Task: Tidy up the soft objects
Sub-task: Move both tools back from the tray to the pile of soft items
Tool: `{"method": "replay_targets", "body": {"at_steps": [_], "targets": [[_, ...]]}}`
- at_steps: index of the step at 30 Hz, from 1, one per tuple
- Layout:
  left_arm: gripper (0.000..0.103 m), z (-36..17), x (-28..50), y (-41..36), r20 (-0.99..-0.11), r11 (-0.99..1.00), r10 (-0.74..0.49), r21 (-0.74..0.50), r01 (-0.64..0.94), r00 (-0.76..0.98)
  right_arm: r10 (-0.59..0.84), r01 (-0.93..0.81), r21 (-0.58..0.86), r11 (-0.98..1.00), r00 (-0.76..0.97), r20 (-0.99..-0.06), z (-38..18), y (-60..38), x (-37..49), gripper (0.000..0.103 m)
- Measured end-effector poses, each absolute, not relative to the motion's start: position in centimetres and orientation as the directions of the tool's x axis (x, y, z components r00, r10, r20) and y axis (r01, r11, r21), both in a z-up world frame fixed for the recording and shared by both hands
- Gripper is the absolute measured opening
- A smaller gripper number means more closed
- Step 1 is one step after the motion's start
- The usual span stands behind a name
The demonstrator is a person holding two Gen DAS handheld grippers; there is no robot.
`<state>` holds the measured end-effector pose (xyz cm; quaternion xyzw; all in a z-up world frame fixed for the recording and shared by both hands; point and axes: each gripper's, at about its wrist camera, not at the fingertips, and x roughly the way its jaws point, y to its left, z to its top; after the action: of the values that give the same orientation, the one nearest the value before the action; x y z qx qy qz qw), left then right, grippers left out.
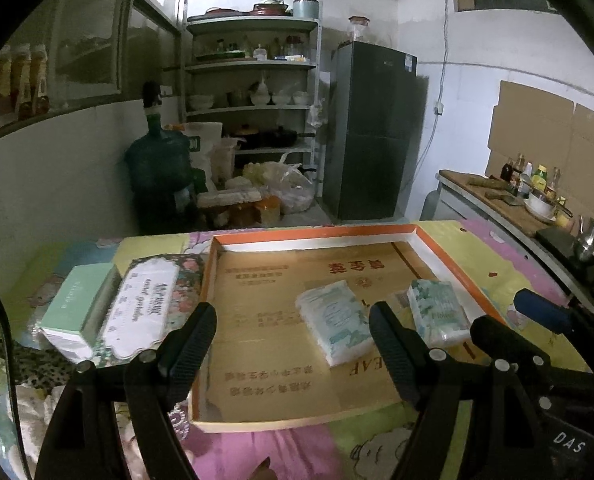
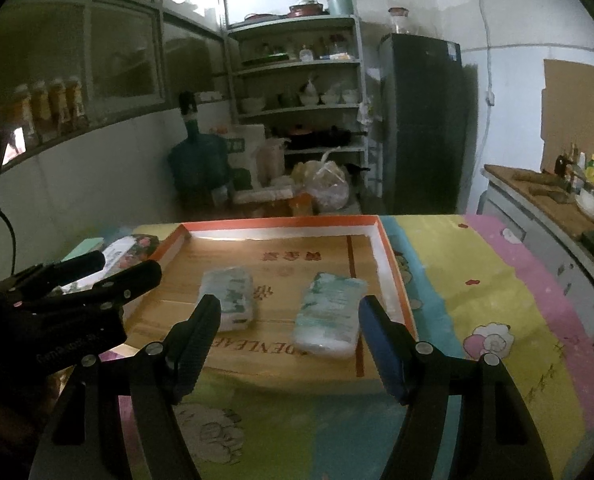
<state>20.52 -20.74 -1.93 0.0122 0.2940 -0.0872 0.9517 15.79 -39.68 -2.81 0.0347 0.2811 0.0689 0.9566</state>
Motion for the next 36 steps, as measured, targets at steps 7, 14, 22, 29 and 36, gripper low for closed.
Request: {"method": "replay_targets", "body": {"at_steps": [7, 14, 22, 29, 36], "targets": [[0.078, -1.3, 19.4, -19.1, -0.56, 0.984, -0.161, -0.028, 0.175, 0.813, 0.148, -0.113, 0.097, 0.989, 0.836, -0.528, -2.4, -38.4, 15.0, 0.073], [0.078, -0.8, 18.1, -16.9, -0.548, 0.985, -0.16, -0.033, 0.17, 0.821, 0.148, -0.119, 0.089, 0.989, 0.842, -0.519, -1.8, -36.0, 13.6, 0.073], [0.078, -0.4, 16.7, -14.8, -0.538, 0.983, -0.17, -0.032, 0.181, 0.826, 0.15, -0.123, 0.086, 0.989, 0.842, -0.518, -1.5, -33.4, 12.4, 0.073], [0.078, -0.4, 15.8, -12.6, -0.54, 0.982, -0.176, -0.039, 0.184, 0.823, 0.162, -0.129, 0.099, 0.987, 0.838, -0.521, -1.6, -31.4, 11.6, 0.073], [0.078, -0.7, 15.2, -10.6, -0.544, 0.982, -0.179, -0.055, 0.178, 0.82, 0.183, -0.152, 0.103, 0.983, 0.827, -0.532, -1.8, -28.9, 11.4, 0.073]]}}
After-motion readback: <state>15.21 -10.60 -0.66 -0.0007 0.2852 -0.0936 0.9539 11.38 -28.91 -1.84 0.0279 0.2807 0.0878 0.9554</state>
